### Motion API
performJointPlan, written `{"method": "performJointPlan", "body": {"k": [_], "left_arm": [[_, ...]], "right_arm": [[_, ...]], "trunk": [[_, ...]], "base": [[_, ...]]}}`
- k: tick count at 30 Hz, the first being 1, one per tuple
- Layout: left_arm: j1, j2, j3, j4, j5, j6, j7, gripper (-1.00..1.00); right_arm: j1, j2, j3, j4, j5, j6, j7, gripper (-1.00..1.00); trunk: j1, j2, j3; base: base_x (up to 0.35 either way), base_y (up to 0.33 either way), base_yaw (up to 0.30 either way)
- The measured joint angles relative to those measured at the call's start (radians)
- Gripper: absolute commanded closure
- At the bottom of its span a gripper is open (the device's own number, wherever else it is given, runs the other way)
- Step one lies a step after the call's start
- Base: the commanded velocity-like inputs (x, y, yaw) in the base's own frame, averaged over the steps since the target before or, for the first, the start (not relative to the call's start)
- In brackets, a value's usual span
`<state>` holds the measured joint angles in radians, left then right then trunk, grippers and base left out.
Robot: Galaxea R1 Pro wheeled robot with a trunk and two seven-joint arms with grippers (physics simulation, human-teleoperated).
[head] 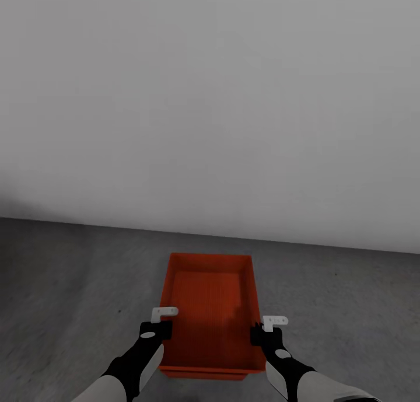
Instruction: Move the two storage containers from the living room to the garage. In the garage, place one container on the floor and stack the other container on top of it (either order is fine).
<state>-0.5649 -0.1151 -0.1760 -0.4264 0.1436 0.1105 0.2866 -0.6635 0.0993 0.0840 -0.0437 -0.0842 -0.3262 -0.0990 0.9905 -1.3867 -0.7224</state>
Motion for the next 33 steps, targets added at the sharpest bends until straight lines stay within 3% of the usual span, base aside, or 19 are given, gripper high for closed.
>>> {"method": "performJointPlan", "body": {"k": [33], "left_arm": [[0.0,-0.001,0.001,-0.002,-0.002,0.0,0.0,1.0]], "right_arm": [[0.0,0.0,-0.002,0.0,0.002,-0.002,0.0,1.0]], "trunk": [[0.0,0.0,0.0]], "base": [[0.011,0.0,0.0]]}}
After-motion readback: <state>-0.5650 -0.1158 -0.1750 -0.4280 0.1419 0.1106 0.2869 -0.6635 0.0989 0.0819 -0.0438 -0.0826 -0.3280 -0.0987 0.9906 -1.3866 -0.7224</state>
